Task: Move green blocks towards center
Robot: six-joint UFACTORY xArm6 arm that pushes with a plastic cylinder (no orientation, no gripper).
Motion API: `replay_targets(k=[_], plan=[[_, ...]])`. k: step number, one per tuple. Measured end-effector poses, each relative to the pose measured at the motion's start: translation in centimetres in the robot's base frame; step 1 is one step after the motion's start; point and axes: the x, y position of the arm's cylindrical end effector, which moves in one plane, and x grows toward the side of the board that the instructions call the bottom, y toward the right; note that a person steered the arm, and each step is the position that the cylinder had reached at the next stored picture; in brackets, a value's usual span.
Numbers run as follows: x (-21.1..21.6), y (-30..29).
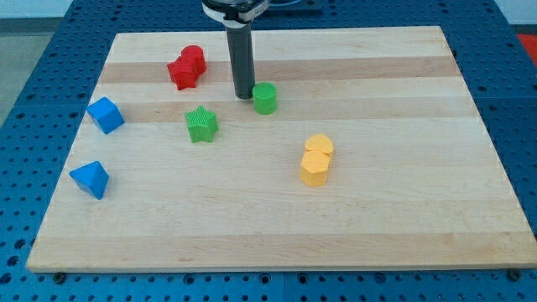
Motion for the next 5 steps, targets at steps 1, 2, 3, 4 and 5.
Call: replay_targets(k=[1,2,3,4,5], plan=[[0.0,-4.2],[1.4,-9.8],[4.1,-11.5],[7.8,-12.2],[9.2,-11.2]])
